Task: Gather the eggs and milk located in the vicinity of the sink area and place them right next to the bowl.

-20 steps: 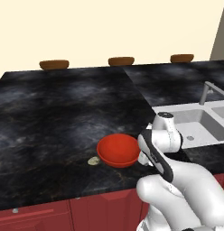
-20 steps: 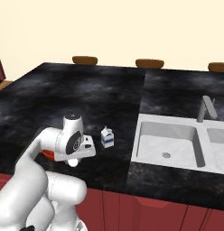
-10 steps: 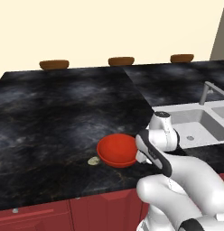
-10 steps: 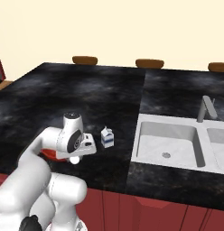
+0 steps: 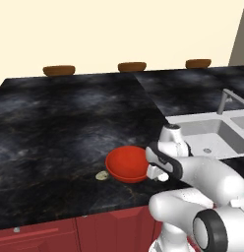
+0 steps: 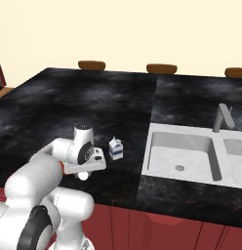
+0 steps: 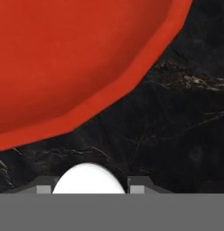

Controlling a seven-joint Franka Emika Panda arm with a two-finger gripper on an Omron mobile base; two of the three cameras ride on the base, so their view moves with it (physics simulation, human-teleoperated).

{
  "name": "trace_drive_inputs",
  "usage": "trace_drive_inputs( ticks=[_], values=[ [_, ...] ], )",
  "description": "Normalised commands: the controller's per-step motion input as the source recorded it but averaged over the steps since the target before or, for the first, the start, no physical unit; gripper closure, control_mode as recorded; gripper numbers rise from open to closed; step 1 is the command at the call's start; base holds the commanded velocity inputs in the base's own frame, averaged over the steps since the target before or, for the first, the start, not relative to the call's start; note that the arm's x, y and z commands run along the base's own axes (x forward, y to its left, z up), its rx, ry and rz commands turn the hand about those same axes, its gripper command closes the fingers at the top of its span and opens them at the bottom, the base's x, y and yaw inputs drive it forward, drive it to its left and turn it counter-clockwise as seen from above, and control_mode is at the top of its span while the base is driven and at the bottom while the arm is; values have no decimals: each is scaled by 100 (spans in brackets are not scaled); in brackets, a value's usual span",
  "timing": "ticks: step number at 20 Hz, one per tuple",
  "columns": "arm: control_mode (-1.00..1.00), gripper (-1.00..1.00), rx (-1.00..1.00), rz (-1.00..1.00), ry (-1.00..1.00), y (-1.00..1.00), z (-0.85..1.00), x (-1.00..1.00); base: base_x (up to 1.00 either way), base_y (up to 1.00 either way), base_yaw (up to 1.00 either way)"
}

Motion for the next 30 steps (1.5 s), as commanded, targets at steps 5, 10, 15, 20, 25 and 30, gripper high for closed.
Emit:
trace_drive_inputs(
  ticks=[5,10,15,20,25,30],
  values=[
    [-100,100,0,0,1,0,-41,0,0,0,0],
    [-100,100,0,0,0,7,-35,1,0,0,0],
    [-100,100,0,0,0,17,-23,1,0,0,0],
    [-100,100,0,0,0,21,-42,2,0,0,0],
    [-100,-100,0,0,0,23,-49,0,0,0,0],
    [-100,-100,0,0,0,20,-54,0,0,0,0]
  ],
)
